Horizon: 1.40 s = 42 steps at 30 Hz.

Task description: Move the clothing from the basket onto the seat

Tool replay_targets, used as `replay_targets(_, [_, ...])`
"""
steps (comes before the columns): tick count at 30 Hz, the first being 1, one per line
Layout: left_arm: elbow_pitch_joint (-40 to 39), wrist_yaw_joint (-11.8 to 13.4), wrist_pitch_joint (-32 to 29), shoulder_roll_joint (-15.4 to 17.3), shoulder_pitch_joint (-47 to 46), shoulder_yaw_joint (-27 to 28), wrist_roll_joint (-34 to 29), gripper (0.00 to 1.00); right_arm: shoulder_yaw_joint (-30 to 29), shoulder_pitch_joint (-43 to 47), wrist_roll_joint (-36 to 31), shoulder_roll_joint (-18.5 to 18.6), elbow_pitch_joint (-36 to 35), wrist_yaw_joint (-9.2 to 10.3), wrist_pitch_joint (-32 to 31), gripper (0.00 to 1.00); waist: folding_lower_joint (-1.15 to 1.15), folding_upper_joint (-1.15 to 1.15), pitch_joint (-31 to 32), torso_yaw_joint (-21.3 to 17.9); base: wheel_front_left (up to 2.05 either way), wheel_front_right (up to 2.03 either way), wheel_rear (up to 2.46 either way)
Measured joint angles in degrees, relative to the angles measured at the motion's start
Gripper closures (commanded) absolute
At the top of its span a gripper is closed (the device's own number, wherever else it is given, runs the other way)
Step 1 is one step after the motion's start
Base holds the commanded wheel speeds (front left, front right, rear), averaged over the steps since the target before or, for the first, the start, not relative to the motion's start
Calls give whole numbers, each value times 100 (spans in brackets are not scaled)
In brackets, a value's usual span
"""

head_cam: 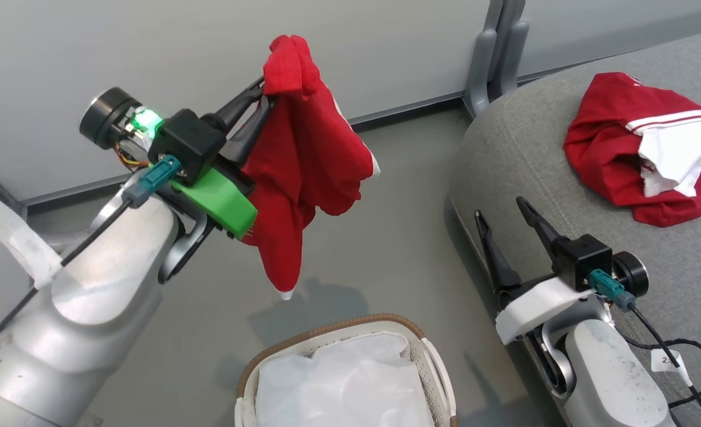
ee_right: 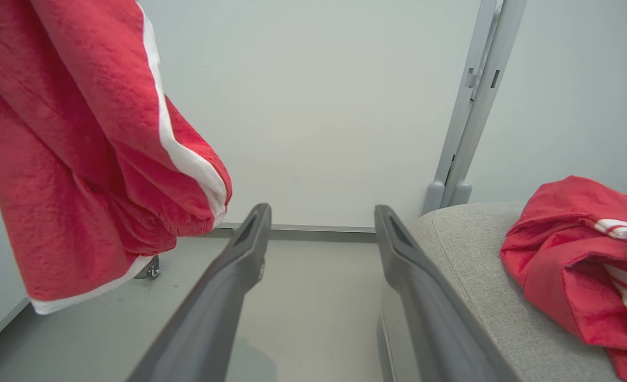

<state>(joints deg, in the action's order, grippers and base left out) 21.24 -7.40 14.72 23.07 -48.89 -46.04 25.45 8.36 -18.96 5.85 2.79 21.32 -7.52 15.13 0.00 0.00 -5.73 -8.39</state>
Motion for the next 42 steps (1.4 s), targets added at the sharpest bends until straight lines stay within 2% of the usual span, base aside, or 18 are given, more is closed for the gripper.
replay_targets(6, [204,0,0,-9,-363,-127,183,100,495,-104,59,3,16,0,0,0,0,0,208,-11,0,0,0])
replay_targets(14, [105,-1,7,-237,-592,-490,266,100,1357,-471,110,0,181,0,1,0,0,0,378,138,0,0,0])
replay_targets(23, [-330,-15,32,-404,-766,-844,285,100,1752,-1068,23,7,483,0,0,0,0,0,476,376,0,0,0])
replay_targets(24, [-371,-15,32,-413,-769,-872,288,100,1822,-1123,38,1,512,0,1,3,0,0,486,397,0,0,0])
replay_targets(25, [-406,-15,32,-422,-769,-904,304,100,1885,-1174,85,1,526,0,0,34,0,0,498,416,0,0,0])
replay_targets(26, [-424,-15,32,-433,-769,-925,313,100,1927,-1219,110,0,536,0,1,58,0,0,507,430,0,0,0])
replay_targets(27, [-443,-15,32,-449,-769,-947,322,100,1970,-1266,133,0,539,0,1,65,0,0,517,445,0,0,0])
replay_targets(28, [-454,-15,33,-463,-766,-966,339,100,2004,-1304,140,0,541,0,0,82,0,0,527,460,0,0,0])
replay_targets(29, [-456,-15,33,-465,-755,-975,363,100,2023,-1334,160,0,541,0,0,93,0,0,537,471,0,0,0])
replay_targets(30, [-450,-15,33,-464,-737,-977,374,100,2030,-1349,176,0,534,0,0,100,0,0,545,479,0,0,0])
replay_targets(35, [-408,9,41,-436,-365,-872,598,100,2034,-1359,200,1,456,0,0,100,0,0,576,480,0,0,0])
replay_targets(37, [-425,43,41,-436,-166,-757,668,71,2006,-1358,200,0,416,0,0,100,0,0,582,466,0,0,0])
replay_targets(38, [-430,67,42,-433,-47,-717,677,53,1979,-1356,198,1,405,0,0,100,0,0,585,458,0,0,0])
replay_targets(39, [-434,102,41,-431,101,-653,680,14,1940,-1353,191,0,392,0,0,100,0,0,587,450,0,0,0])
replay_targets(40, [-436,134,42,-433,230,-594,705,0,1904,-1347,185,1,380,0,0,100,0,0,587,442,0,0,0])
replay_targets(42, [-430,162,41,-444,579,-434,813,0,1813,-1334,164,2,343,0,0,100,0,0,585,423,0,0,0])
